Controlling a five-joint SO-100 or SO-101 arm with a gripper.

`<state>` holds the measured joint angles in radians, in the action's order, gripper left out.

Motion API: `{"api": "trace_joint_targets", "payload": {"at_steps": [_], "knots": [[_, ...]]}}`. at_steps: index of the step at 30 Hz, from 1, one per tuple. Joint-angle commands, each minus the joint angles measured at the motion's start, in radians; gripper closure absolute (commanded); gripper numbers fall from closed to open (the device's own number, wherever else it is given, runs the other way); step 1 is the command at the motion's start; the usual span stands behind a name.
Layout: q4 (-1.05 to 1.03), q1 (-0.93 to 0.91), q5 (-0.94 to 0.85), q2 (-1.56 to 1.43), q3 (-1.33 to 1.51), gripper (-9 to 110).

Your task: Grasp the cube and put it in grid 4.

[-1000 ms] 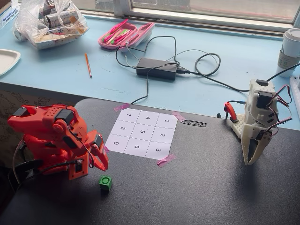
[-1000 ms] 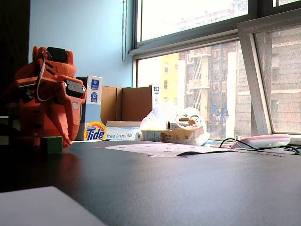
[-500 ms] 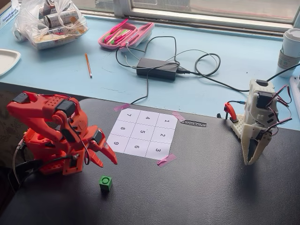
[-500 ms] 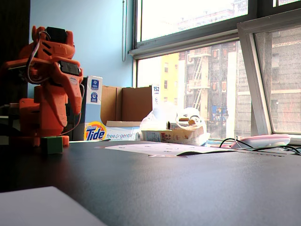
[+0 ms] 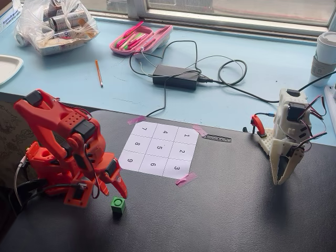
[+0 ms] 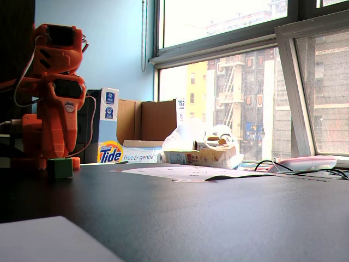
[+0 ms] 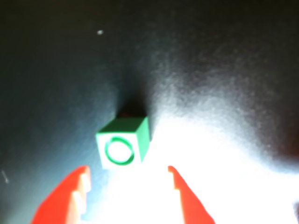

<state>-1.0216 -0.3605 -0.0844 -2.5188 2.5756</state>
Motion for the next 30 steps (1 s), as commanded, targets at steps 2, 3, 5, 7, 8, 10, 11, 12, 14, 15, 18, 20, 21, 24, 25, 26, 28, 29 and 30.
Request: {"api": "trace_joint_targets", "payload": {"at_steps": [2,3,5,7,8,10,11,12,14,15,18,20,21,24,25,26,28,29,30], "knots": [[0.037,-0.003,0.006,0.054,-0.054,75],[0.044,-0.005,0.006,0.064,-0.055,74],[0.064,-0.009,0.006,0.092,-0.058,74],[0.087,-0.009,0.003,0.115,-0.058,74],[0.095,-0.009,0.002,0.127,-0.06,74],[0.109,-0.011,0.0,0.152,-0.071,74],[0.114,-0.014,0.0,0.164,-0.078,74],[0.118,-0.015,0.0,0.176,-0.084,74],[0.129,-0.02,-0.008,0.195,-0.092,77],[0.135,-0.02,-0.02,0.204,-0.095,85],[0.158,-0.031,-0.017,0.225,-0.097,101],[0.166,-0.035,-0.017,0.236,-0.097,101],[0.169,-0.037,-0.017,0.239,-0.097,101],[0.181,-0.038,-0.015,0.247,-0.094,101],[0.183,-0.038,-0.017,0.247,-0.095,101],[0.181,-0.037,-0.017,0.247,-0.1,101],[0.164,-0.031,-0.017,0.249,-0.126,101],[0.144,-0.026,-0.014,0.253,-0.153,101],[0.118,-0.023,-0.011,0.261,-0.19,101]]}}
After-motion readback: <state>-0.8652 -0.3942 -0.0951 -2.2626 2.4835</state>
